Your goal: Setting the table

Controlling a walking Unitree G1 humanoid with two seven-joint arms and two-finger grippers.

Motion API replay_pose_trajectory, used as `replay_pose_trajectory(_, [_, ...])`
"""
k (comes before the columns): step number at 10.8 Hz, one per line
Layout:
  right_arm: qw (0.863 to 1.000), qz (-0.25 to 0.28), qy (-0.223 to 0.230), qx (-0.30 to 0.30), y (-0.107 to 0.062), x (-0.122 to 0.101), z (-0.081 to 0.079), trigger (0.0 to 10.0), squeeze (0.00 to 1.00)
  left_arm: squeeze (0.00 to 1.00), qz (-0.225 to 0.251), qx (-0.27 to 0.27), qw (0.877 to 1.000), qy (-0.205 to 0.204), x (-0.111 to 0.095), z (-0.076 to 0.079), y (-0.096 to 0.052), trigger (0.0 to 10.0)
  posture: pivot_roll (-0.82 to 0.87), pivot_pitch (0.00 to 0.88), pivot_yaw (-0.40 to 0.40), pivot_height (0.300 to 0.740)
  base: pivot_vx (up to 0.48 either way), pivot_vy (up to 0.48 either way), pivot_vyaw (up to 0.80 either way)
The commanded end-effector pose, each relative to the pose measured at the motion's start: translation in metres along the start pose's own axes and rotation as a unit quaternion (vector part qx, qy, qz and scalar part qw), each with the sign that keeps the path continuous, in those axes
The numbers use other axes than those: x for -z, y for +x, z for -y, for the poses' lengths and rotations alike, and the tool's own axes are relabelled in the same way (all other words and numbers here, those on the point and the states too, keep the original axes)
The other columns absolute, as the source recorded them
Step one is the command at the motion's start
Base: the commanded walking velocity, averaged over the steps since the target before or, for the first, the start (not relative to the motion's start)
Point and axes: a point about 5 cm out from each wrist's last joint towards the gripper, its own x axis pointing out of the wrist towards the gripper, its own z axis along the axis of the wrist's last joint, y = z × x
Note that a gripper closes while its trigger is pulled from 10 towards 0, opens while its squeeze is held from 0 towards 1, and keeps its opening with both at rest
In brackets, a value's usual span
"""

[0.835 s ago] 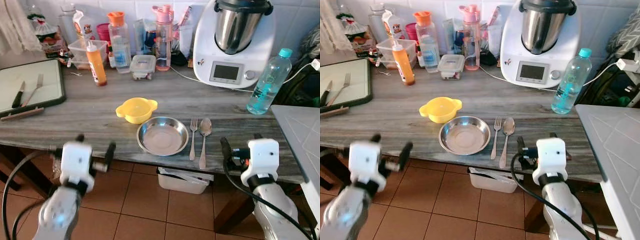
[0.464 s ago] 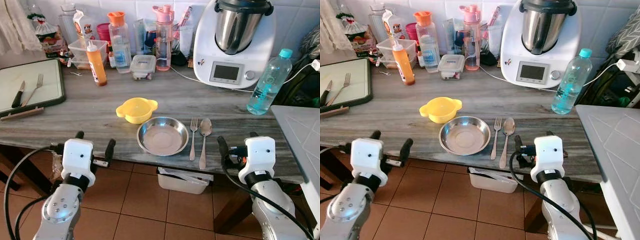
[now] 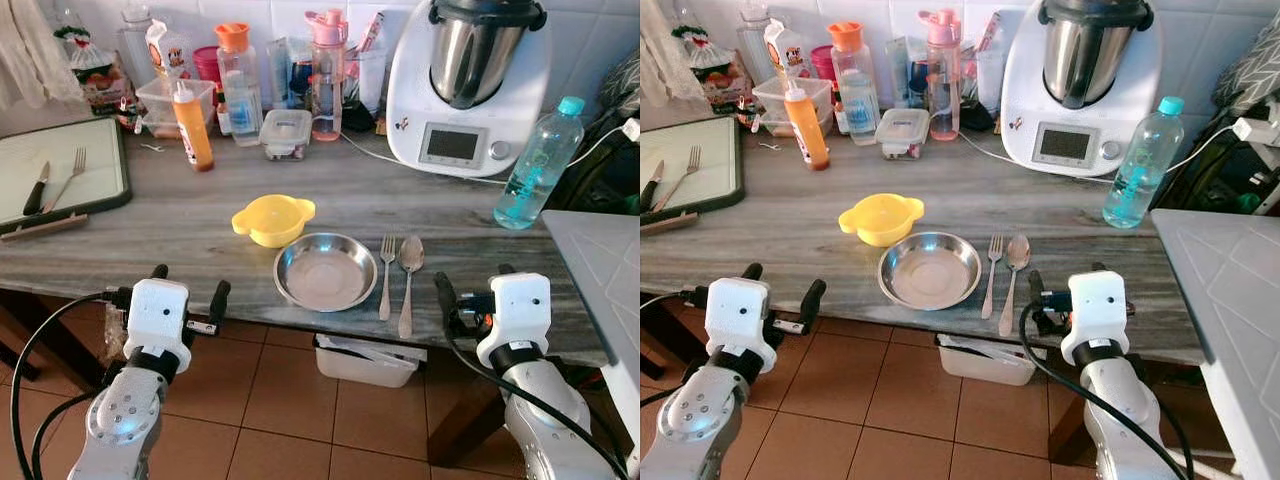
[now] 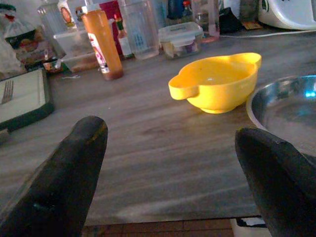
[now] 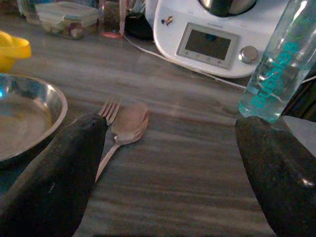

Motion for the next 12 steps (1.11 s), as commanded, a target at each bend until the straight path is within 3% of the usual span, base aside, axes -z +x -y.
replay_pose_trajectory(1, [1.0,-0.007,0.006,0.004,0.0013,0.0027,0.0019,10.0,0.0,0.0,-0.01,-0.008,1.0,0.005,0.0045,-0.0018,-0.0012,10.0,0.09,0.012,0.01,0.74,-0.424,0.0,0.0])
replay_pose_trajectory(9, [1.0,-0.005,0.009,0.01,0.005,0.0014,0.003,10.0,0.0,0.0,-0.004,0.002,1.0,0.016,0.0033,-0.0021,0.0029,10.0,0.09,0.013,0.014,0.74,-0.343,0.0,0.0])
replay_pose_trajectory(12, [1.0,-0.003,0.001,0.018,0.0072,-0.0009,0.0071,10.0,0.0,0.0,0.019,0.045,0.999,-0.007,-0.0019,0.0058,0.006,10.0,0.08,0.018,0.01,0.74,0.0,0.0,0.0])
